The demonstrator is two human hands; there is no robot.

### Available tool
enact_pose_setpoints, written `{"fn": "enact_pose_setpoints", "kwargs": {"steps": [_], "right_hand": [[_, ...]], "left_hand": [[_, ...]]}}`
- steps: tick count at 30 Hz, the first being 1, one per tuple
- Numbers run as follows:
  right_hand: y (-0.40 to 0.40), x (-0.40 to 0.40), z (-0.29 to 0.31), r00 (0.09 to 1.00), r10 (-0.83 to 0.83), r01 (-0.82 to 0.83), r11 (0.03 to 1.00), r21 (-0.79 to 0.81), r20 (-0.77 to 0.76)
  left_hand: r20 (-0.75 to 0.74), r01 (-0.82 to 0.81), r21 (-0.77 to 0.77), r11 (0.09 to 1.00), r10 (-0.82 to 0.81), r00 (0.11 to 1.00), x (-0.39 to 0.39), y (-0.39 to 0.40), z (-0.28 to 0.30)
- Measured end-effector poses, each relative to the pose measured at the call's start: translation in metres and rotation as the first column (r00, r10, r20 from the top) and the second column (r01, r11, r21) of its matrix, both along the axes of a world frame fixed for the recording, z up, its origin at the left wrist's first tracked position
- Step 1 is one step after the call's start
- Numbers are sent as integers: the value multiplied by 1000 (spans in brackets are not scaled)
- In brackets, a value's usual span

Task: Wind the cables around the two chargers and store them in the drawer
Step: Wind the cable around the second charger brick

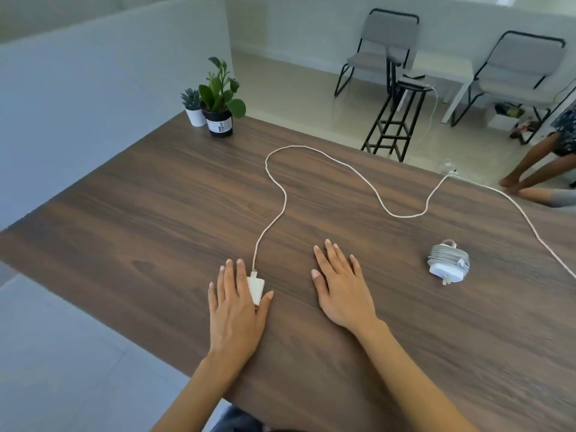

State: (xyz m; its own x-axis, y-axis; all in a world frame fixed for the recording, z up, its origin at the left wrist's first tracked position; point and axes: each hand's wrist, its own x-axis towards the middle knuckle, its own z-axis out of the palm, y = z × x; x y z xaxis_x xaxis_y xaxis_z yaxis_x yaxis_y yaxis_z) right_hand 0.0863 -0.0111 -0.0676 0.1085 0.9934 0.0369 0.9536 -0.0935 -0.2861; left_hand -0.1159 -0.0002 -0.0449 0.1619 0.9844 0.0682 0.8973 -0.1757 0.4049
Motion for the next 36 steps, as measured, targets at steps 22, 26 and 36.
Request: {"fn": "enact_pose_setpoints", "kwargs": {"steps": [22, 26, 36], "right_hand": [[-4, -15, 4, 991, 109, -104, 993, 59, -80], [-4, -17, 4, 985, 92, -75, 990, 121, -145], [-4, -19, 4, 963, 81, -32, 981, 192, -255]], "left_hand": [[432, 503, -106, 858, -415, 800, -29, 63, 2], [422, 500, -81, 862, -425, 801, -37, 62, 0], [376, 565, -60, 823, -506, 777, -23, 65, 7]]}}
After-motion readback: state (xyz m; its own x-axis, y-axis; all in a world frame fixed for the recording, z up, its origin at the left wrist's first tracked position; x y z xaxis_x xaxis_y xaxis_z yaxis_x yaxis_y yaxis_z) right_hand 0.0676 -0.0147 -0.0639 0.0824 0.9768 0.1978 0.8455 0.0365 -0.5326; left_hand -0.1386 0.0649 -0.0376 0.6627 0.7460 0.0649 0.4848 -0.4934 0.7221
